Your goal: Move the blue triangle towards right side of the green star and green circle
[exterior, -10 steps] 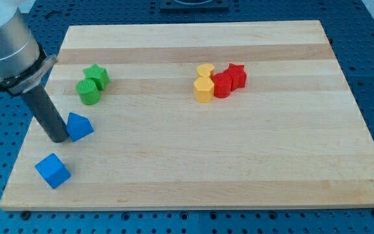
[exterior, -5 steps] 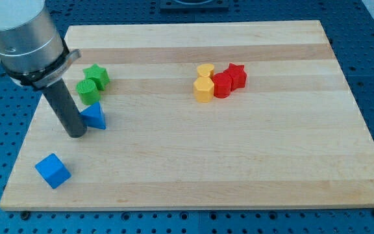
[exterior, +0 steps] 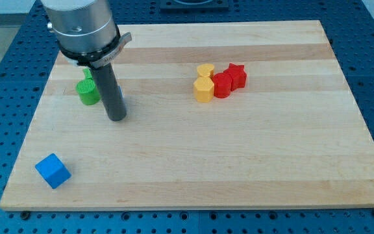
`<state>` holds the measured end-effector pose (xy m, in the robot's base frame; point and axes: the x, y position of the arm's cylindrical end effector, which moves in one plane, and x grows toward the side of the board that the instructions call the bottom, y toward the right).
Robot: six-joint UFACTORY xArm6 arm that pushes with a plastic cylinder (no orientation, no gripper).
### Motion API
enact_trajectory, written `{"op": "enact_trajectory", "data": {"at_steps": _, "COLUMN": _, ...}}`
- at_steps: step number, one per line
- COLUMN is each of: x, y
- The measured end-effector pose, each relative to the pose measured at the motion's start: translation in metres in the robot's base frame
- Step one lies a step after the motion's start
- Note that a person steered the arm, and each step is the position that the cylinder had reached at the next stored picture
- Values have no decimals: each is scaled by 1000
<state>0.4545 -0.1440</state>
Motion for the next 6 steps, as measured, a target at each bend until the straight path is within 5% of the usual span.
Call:
{"op": "enact_trajectory", "data": {"at_steps": 2, "x": -43, "y": 0}}
{"op": "enact_trajectory", "data": {"at_steps": 6, "x": -55, "y": 25}}
